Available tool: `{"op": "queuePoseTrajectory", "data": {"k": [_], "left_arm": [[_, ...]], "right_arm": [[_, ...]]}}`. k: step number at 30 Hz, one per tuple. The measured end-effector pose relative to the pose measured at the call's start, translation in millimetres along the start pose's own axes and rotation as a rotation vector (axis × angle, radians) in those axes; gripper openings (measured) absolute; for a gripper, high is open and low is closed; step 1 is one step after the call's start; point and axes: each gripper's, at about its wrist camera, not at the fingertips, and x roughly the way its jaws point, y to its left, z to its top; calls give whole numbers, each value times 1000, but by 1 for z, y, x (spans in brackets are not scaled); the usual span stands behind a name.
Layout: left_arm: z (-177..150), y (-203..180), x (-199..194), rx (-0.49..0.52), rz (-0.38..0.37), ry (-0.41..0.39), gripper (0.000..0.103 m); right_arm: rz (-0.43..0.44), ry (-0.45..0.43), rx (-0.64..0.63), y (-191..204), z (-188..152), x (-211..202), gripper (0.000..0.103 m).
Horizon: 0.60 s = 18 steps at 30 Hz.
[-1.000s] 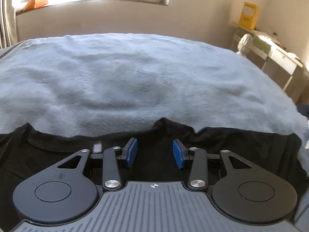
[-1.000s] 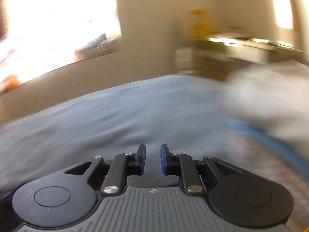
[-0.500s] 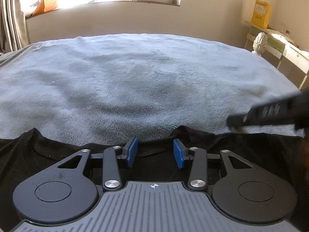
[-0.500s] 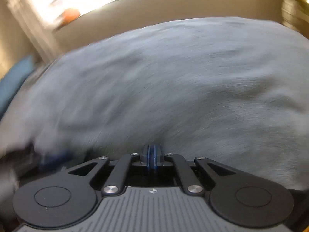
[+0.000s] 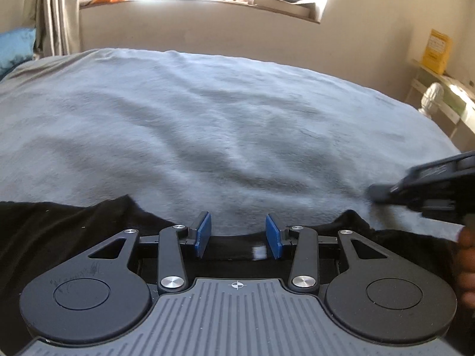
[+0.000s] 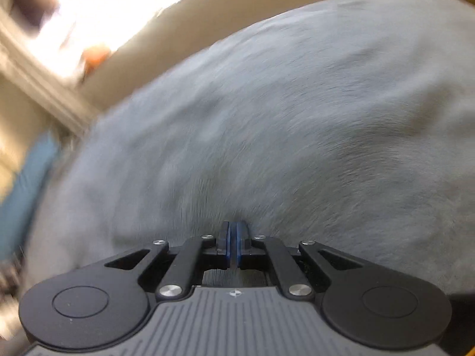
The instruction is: Fold clothes
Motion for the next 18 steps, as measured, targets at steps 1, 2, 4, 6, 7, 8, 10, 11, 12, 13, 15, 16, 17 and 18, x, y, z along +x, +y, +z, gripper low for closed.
{"op": "queuePoseTrajectory", "data": {"k": [1, 2, 4, 6, 7, 8, 10, 11, 12, 13, 15, 16, 17, 18], "left_arm": [[1, 1, 0, 3, -7, -2, 40], [1, 0, 0, 9, -14, -2, 40], [3, -3, 1, 19, -26, -1, 40], [6, -6, 0, 27, -40, -2, 40], [7, -5, -1, 30, -45, -1, 40], [8, -4, -2, 32, -50, 3, 40], [9, 1, -5, 44, -59, 16, 40], [8, 3, -8, 53, -62, 21, 40], [6, 5, -12, 65, -66, 23, 40], [3, 7, -15, 78, -71, 25, 40], [-4, 9, -17, 108, -68, 32, 40], [-7, 10, -17, 119, -63, 36, 40], [-9, 11, -16, 121, -58, 42, 40], [-11, 13, -14, 120, -53, 48, 40]], "right_arm": [[12, -19, 10, -3, 0, -9, 5], [23, -35, 14, -6, -1, -18, 5], [73, -29, 42, -13, 2, -33, 5], [130, 3, 81, -17, 5, -41, 6], [154, 48, 94, -16, 6, -41, 6], [158, 82, 74, -11, 7, -36, 7], [158, 143, 23, 0, 7, -24, 16], [143, 156, -10, 6, 6, -19, 19], [138, 164, -42, 13, 5, -13, 24], [135, 172, -73, 20, 5, -8, 29], [130, 178, -135, 31, 6, 6, 35], [113, 193, -175, 39, 4, 14, 38], [94, 210, -216, 47, 3, 22, 38], [80, 226, -246, 52, 0, 26, 38]]}}
